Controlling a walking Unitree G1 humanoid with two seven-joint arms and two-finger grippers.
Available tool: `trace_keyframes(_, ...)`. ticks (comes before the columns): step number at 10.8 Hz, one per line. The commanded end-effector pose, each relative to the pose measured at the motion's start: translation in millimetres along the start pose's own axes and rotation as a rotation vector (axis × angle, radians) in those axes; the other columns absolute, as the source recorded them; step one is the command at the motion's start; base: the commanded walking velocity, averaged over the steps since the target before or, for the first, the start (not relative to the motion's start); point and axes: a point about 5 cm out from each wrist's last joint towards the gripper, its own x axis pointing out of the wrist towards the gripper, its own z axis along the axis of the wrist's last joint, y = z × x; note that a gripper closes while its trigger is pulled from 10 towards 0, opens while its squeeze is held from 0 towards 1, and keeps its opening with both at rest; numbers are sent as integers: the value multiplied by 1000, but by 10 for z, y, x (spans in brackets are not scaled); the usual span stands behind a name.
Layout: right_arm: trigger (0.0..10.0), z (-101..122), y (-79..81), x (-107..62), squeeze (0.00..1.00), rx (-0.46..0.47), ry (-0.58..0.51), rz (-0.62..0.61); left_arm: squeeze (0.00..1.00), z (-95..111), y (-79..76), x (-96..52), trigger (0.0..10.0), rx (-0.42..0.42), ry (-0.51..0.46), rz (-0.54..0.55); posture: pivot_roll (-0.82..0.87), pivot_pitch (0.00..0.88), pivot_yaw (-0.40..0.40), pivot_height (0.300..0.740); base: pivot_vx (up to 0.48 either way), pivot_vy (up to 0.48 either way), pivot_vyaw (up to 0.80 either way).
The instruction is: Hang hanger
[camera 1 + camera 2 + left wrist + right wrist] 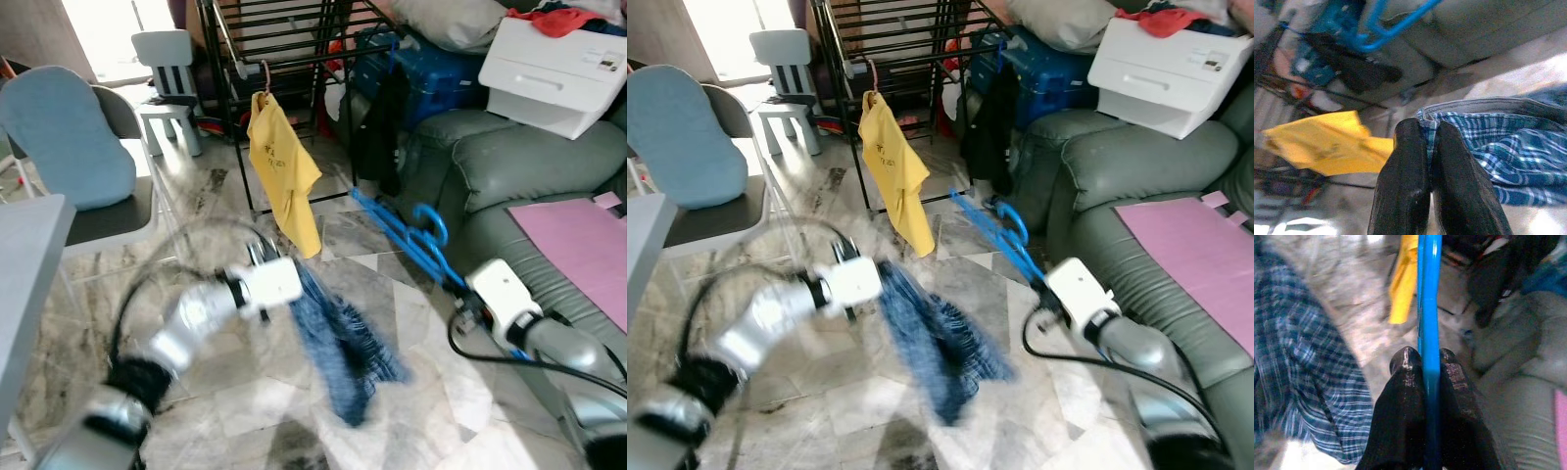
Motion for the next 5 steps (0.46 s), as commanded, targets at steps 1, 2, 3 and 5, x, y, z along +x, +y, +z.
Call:
trace_keyframes(1,10000,93,36,-28,0,-5,-30,79,0,-36,91,5,10000,84,26,21,-181,0,64,740,0,0,0)
trace_keyframes(2,10000,75,51,-94,0,-16,-8,160,0,-86,219,29,10000,88,75,72,-184,0,69,740,0,0,0)
trace_keyframes(3,10000,80,28,-122,0,-9,-6,187,0,-106,266,41,10000,100,99,97,-184,0,69,740,0,0,0)
trace_keyframes(5,10000,95,42,-192,0,23,0,294,0,-60,293,59,10000,182,65,129,-187,0,72,740,0,0,0)
